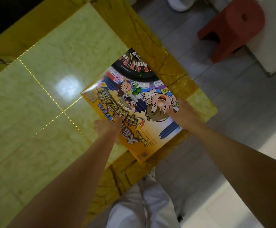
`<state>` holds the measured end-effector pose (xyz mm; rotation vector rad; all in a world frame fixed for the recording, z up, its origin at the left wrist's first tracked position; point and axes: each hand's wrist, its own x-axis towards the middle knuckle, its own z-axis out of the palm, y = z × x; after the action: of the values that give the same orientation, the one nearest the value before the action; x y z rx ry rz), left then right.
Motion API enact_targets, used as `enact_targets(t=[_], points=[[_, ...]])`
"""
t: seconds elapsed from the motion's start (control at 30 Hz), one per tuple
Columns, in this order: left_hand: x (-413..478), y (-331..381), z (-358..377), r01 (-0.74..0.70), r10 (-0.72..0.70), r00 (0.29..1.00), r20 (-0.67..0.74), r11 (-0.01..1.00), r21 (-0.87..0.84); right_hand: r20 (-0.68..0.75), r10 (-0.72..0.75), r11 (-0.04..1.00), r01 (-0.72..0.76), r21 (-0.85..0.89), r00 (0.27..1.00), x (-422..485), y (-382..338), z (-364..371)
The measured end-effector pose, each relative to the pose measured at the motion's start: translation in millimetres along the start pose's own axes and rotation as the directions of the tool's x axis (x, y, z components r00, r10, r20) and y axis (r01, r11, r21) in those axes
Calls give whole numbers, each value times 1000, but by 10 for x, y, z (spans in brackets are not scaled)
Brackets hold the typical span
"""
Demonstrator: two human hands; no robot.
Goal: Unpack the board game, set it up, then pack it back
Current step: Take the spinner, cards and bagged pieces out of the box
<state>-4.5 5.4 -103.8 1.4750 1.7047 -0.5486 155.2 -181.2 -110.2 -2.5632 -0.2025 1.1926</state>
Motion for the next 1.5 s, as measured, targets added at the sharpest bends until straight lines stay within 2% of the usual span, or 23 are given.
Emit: enact_targets(t=[0.1, 0.27, 0.43, 0.57, 0.67, 0.77, 0.87, 0.93, 1.03, 1.13, 1.17, 1.2, 1.23, 1.3, 1.4, 1.5], points=[[53, -106, 23, 65, -34, 988, 149, 976, -209, 15, 29, 1000, -29, 6, 999, 37, 80, 12], [73, -320, -76, 38, -1, 994, 110, 941, -336, 128, -9, 997, -1, 80, 992, -192, 229, 74], [-47, -482, -150, 46, 66, 974, 218, 881, -472, -8, -93, 988, 93, 123, 996, -441, 324, 176], [-157, -517, -176, 68, 114, 953, 282, 823, -563, -38, -54, 977, 61, 204, 998, -511, 279, 204], [-202, -559, -167, 21, 161, 961, 226, 770, -637, -55, -59, 955, 73, 287, 997, -563, 258, 157], [-237, -596, -187, -117, 227, 967, 117, 799, -590, -43, -84, 908, 95, 407, 996, -671, 210, 80], [-242, -654, -232, -146, 176, 983, 55, 924, -355, -15, -134, 846, 122, 519, 991, -809, 92, 84], [-383, -682, -286, -227, 226, 974, -29, 948, -224, -12, -169, 809, 146, 570, 985, -911, -31, 125], [-649, -719, -413, -468, 458, 883, -97, 876, -119, 69, -179, 750, 91, 655, 981, -1025, -269, 187], [-898, -852, -602, -749, 748, 662, 45, 663, 5, 135, -245, 698, 78, 712, 960, -1202, -671, 209], [-960, -904, -658, -805, 800, 593, 92, 587, 89, 132, -293, 679, 109, 726, 947, -1269, -834, 230], [-1012, -929, -678, -828, 824, 554, 120, 529, 185, 126, -340, 664, 143, 734, 932, -1330, -980, 252], [-1041, -962, -692, -816, 827, 553, 104, 511, 271, 130, -382, 663, 173, 729, 915, -1399, -1139, 285], [-1056, -1024, -745, -753, 801, 597, -51, 581, 308, 166, -447, 677, 211, 705, 879, -1548, -1458, 407], [-1001, -1158, -910, -736, 704, 651, -284, 677, -8, 239, -527, 703, 261, 661, 815, -1769, -1886, 696], [-933, -1384, -1129, -612, 507, 790, -345, 687, -391, 392, -582, 745, 274, 608, 713, -2012, -2198, 972]])
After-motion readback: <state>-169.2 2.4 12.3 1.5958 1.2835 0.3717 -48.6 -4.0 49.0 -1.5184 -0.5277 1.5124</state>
